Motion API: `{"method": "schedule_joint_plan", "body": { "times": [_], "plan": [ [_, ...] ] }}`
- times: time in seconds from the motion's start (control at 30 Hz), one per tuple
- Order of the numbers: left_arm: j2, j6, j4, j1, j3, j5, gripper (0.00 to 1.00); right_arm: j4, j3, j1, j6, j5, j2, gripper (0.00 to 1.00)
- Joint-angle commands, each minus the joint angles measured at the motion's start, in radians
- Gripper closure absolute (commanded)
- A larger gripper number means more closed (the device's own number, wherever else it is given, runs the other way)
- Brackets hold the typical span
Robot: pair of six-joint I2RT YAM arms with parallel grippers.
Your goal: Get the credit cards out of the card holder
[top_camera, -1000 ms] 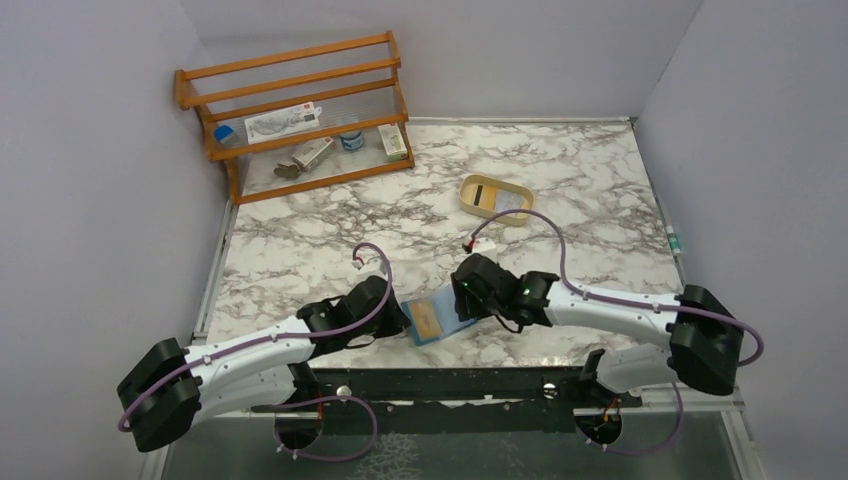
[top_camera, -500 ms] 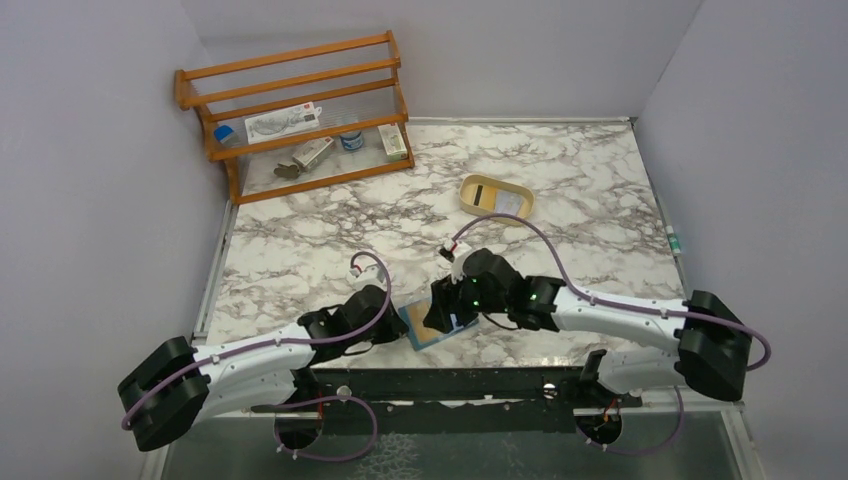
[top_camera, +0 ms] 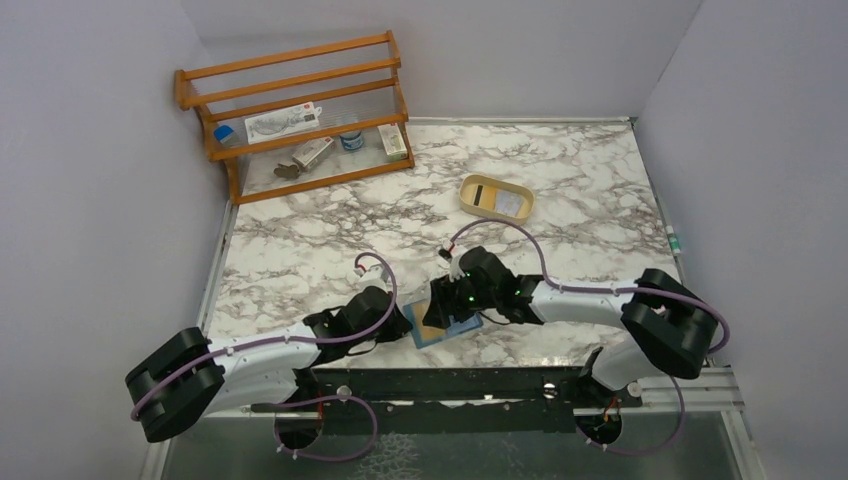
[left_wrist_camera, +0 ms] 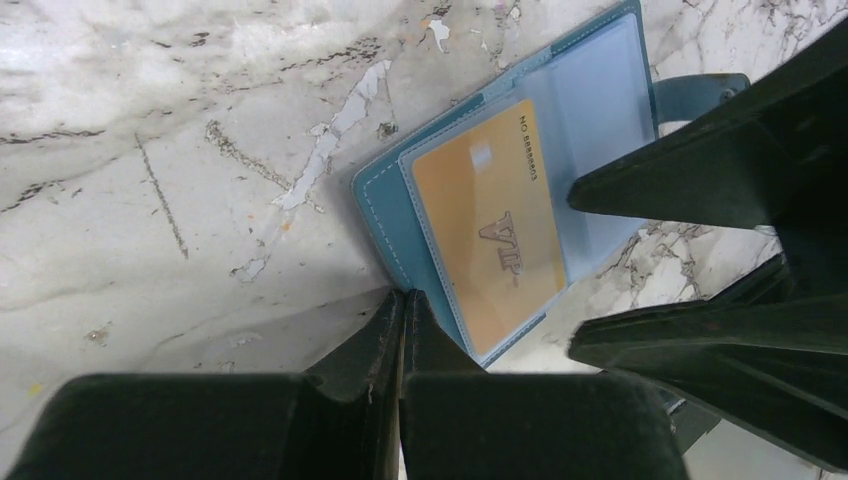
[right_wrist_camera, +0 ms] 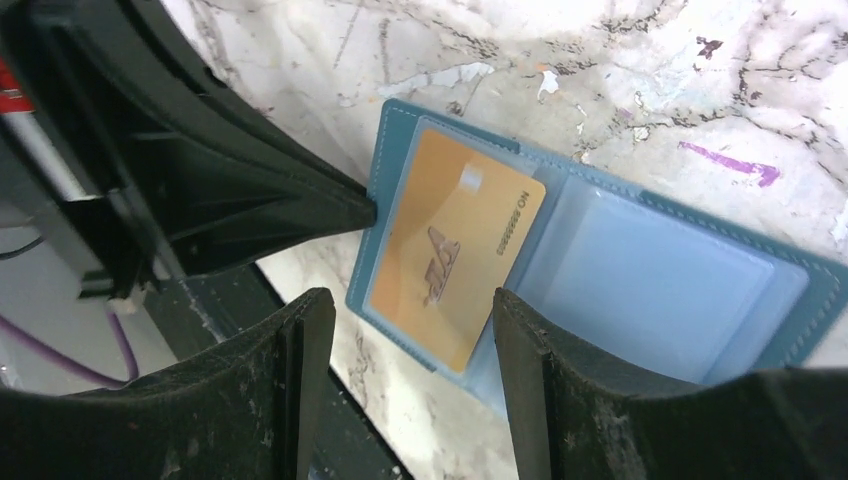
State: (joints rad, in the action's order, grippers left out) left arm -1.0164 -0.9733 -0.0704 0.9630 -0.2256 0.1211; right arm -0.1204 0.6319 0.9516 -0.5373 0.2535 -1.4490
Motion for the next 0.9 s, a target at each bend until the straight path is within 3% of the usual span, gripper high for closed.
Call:
{"method": "schedule_joint_plan", "body": {
  "times": [0.0, 0.37, 0.67, 0.87],
  "plan": [
    [-0.028, 0.018, -0.061, -0.004, 0.008, 0.010, 1.00, -0.070, 0.025, -0.001, 0.009, 0.024, -0.084, 0.35],
    [-0.026, 0.014, -0.050, -0.007, 0.011, 0.020, 1.00, -0.188, -0.094, -0.022, -0.063, -0.031, -0.125, 0.35],
    [-0.038, 0.010, -0.059, -0.007, 0.009, 0.019, 1.00, -0.469, -0.175, -0.022, -0.125, 0.261, -0.208, 0.36],
    [-0.027, 0.010, -0.053, -0.009, 0.008, 0.027, 1.00, -0.464, -0.153, -0.022, -0.102, 0.339, -0.210, 0.36]
  ]
}}
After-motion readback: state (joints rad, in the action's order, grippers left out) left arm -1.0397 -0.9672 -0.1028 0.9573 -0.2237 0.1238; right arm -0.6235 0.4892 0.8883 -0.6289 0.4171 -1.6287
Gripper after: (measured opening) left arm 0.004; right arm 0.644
